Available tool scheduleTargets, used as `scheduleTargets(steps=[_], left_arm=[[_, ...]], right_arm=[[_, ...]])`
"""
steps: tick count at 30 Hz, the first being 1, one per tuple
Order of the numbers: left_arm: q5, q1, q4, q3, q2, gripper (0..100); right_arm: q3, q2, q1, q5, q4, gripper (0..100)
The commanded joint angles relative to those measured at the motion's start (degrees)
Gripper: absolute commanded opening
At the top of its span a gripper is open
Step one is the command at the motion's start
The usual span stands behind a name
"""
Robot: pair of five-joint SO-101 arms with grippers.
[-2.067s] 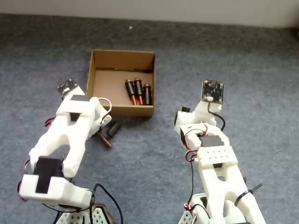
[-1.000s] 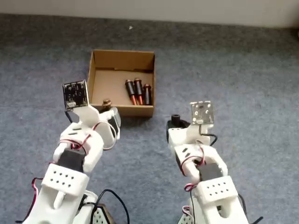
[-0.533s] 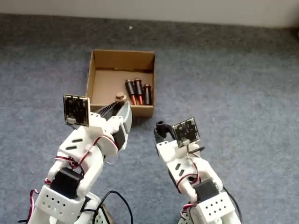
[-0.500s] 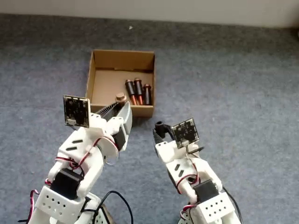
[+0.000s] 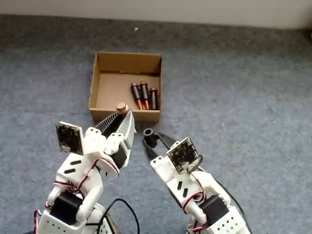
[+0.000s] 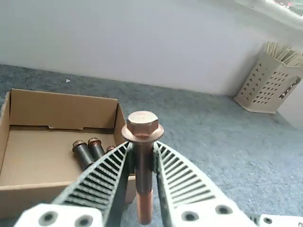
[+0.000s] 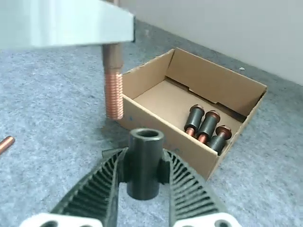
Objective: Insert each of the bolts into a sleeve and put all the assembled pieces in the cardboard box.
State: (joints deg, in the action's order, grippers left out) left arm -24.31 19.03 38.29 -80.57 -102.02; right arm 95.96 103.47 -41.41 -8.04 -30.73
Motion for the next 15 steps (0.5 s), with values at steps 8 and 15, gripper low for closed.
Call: scheduleTargets(steps=[8,15], left_arm=[[-4.2,0.8,-4.8,1.4,-2.2,0],[-6.4,4.6,-4.7,0.9,-2.2,0]], right_arm=[[6.1,1.7,-1.5,-0.9,-0.2,0.5],[6.1,1.7,-1.5,-1.0,-0.2,0.5]])
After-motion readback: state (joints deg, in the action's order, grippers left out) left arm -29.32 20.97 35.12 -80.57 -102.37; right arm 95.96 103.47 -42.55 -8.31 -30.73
